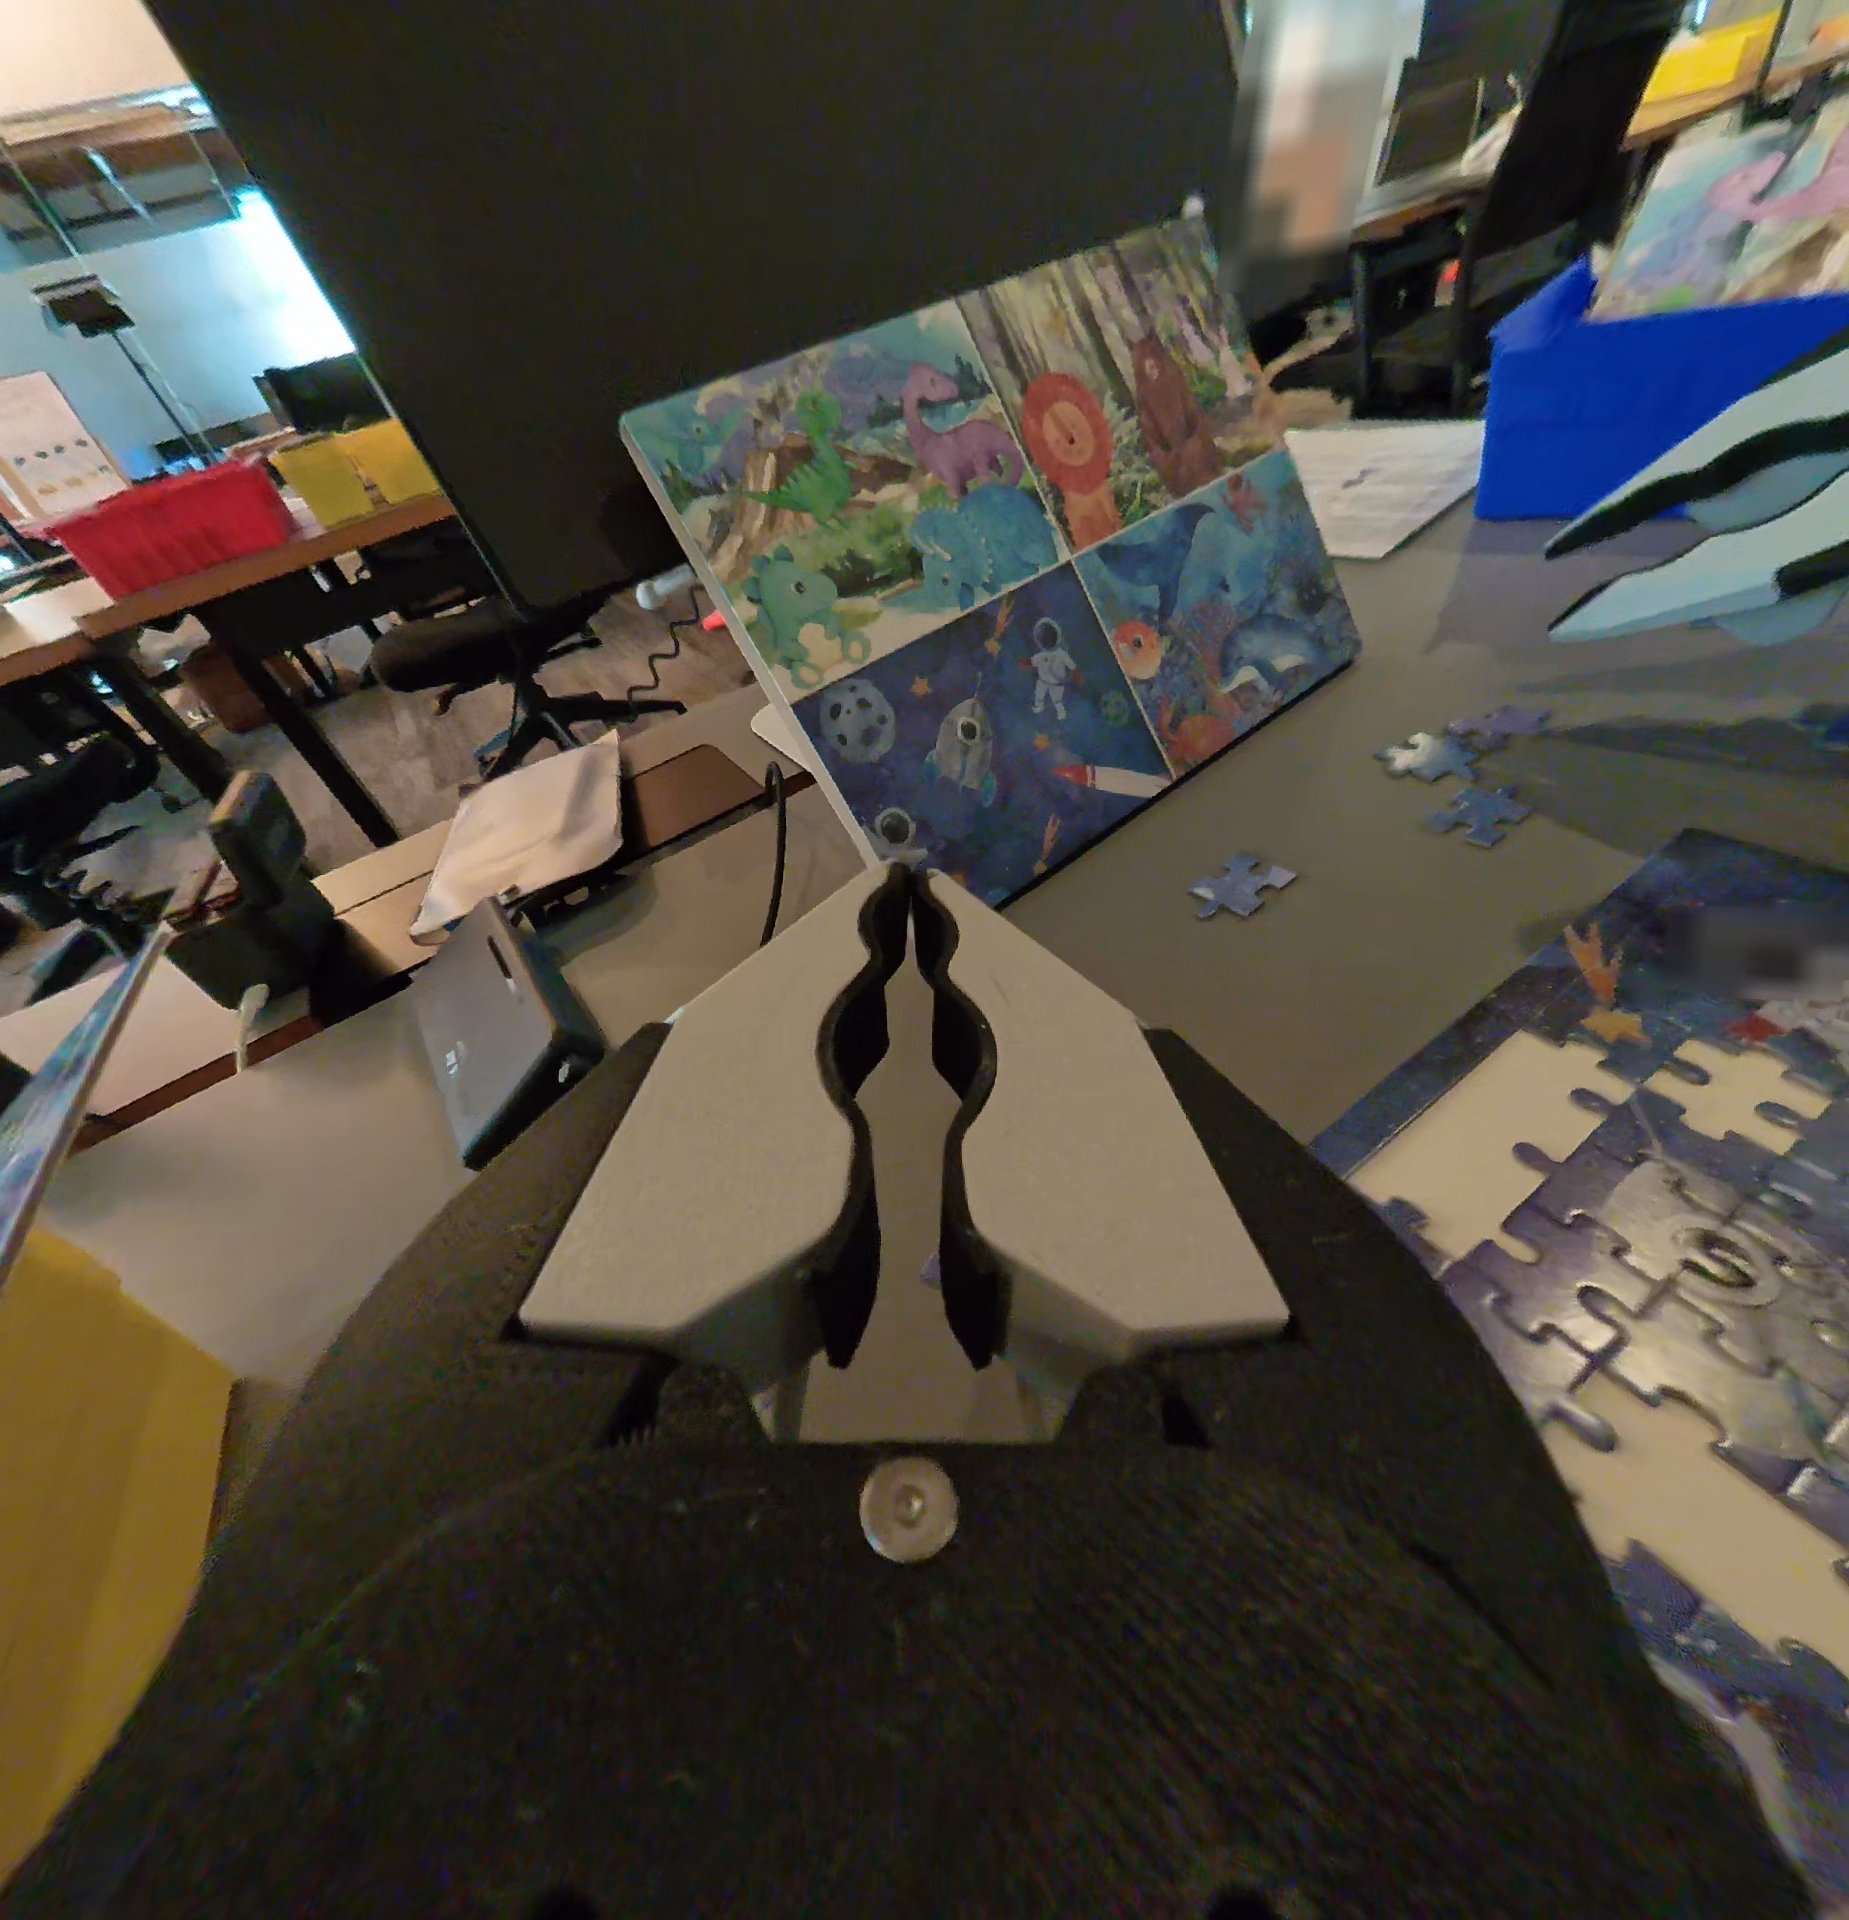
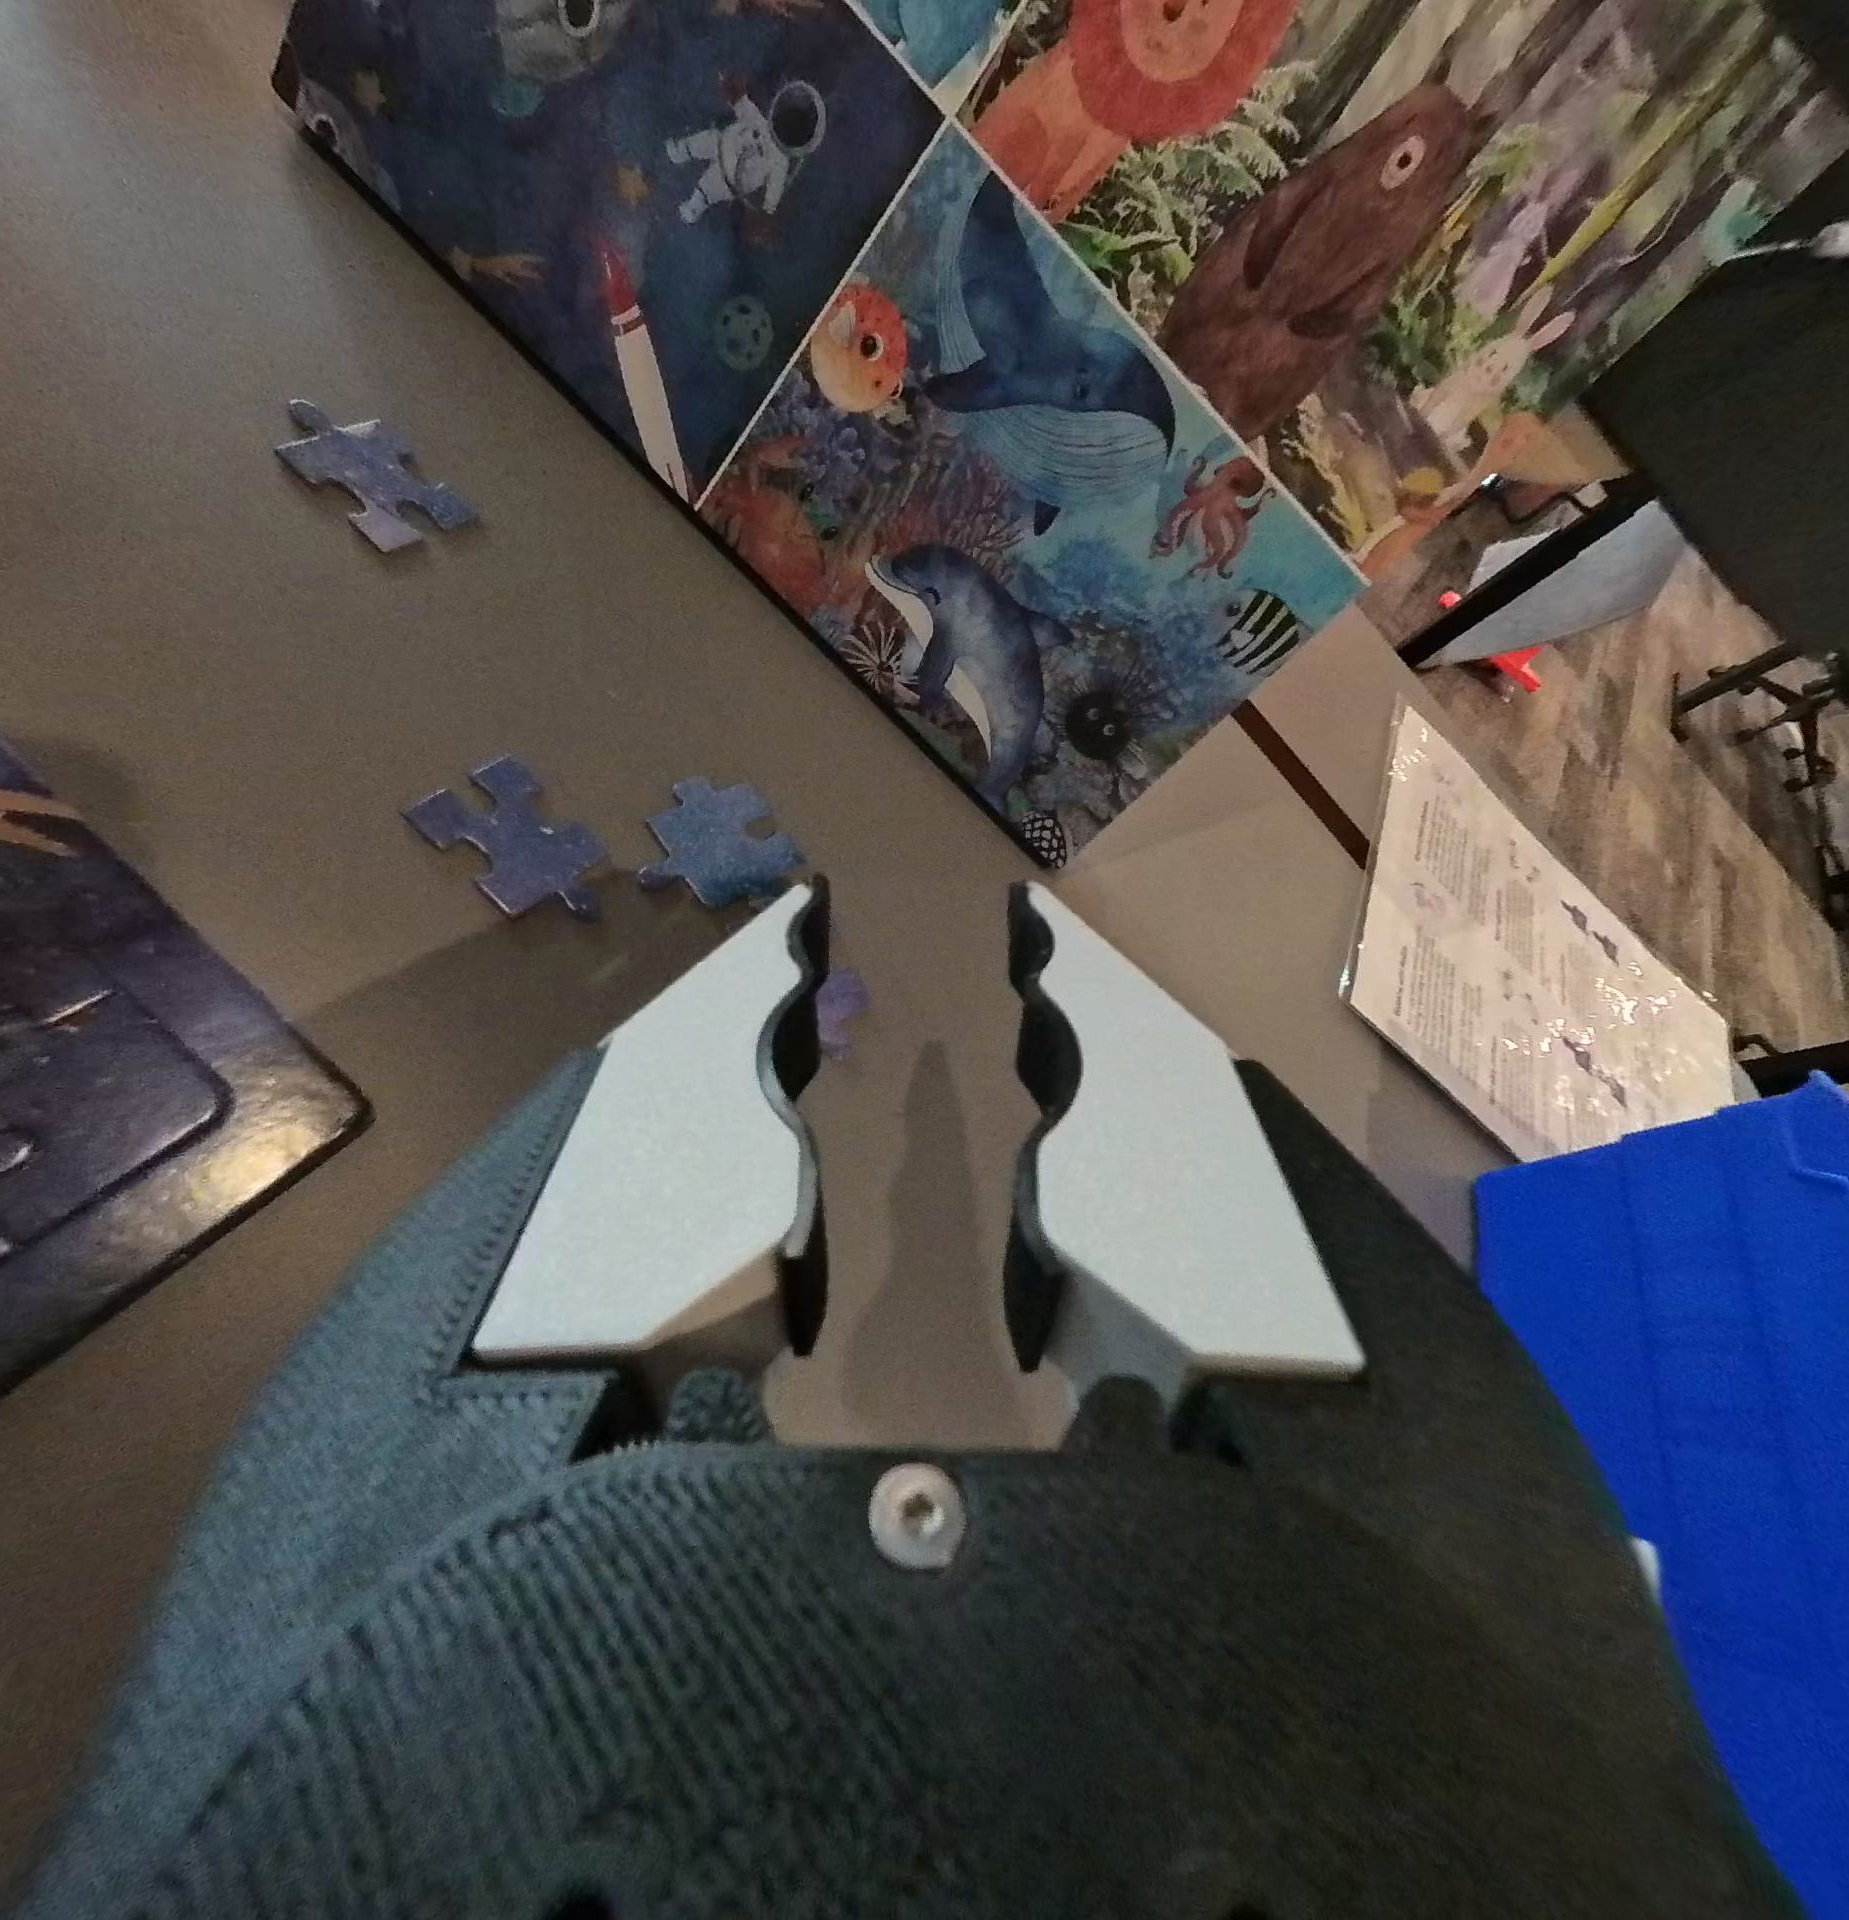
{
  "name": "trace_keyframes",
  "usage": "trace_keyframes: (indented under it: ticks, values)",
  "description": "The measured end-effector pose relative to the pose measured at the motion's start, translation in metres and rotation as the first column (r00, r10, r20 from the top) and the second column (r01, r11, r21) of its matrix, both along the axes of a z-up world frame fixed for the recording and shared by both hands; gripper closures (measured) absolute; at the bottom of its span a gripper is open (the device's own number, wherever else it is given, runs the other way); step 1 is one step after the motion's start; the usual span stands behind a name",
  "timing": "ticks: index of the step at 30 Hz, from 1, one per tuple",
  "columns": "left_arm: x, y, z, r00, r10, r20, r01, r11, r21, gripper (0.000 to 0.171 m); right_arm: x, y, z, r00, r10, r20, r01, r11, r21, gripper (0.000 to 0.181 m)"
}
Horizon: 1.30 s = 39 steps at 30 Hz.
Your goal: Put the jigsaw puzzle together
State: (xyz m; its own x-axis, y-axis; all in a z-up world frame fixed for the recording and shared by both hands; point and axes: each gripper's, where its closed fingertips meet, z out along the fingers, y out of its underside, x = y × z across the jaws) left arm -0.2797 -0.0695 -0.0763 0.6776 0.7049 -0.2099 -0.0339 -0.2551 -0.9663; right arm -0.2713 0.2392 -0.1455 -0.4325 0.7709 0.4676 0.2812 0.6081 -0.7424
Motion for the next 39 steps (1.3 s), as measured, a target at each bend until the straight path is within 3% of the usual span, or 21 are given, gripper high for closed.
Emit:
trace_keyframes:
  ticks: [4, 6, 9, 13, 19, 30, 33, 37, 39]
  values:
    - [0.009, -0.014, -0.002, 0.992, 0.085, 0.097, -0.084, 0.996, -0.008, 0.171, 0.001, 0.001, 0.008, 1.000, -0.002, -0.030, 0.002, 1.000, -0.018, 0.149]
    - [0.016, -0.029, -0.028, 0.961, 0.162, 0.224, -0.152, 0.986, -0.062, 0.164, 0.002, -0.004, 0.015, 0.999, 0.013, -0.040, -0.016, 0.996, -0.085, 0.149]
    - [0.041, -0.047, -0.072, 0.885, 0.249, 0.395, -0.218, 0.968, -0.122, 0.139, 0.004, -0.010, 0.022, 0.998, 0.029, -0.052, -0.037, 0.986, -0.164, 0.151]
    - [0.062, -0.075, -0.101, 0.832, 0.377, 0.408, -0.325, 0.926, -0.193, 0.129, 0.005, -0.016, 0.025, 0.998, 0.043, -0.054, -0.054, 0.975, -0.215, 0.152]
    - [0.067, -0.084, -0.126, 0.779, 0.448, 0.438, -0.305, 0.882, -0.359, 0.127, 0.007, -0.025, 0.021, 0.997, 0.063, -0.041, -0.071, 0.974, -0.213, 0.152]
    - [0.066, -0.105, -0.124, 0.763, 0.496, 0.415, -0.357, 0.858, -0.368, 0.138, 0.003, -0.014, 0.017, 0.999, 0.026, -0.027, -0.032, 0.971, -0.235, 0.153]
    - [0.064, -0.111, -0.116, 0.771, 0.529, 0.355, -0.396, 0.834, -0.384, 0.138, 0.002, -0.003, 0.024, 0.999, -0.014, -0.048, 0.002, 0.970, -0.242, 0.153]
    - [0.062, -0.100, -0.103, 0.804, 0.508, 0.309, -0.394, 0.845, -0.362, 0.135, 0.003, 0.004, 0.032, 0.997, -0.039, -0.063, 0.019, 0.959, -0.284, 0.154]
    - [0.060, -0.098, -0.109, 0.793, 0.509, 0.334, -0.388, 0.845, -0.368, 0.129, 0.004, 0.001, 0.033, 0.998, -0.031, -0.063, 0.011, 0.956, -0.294, 0.154]
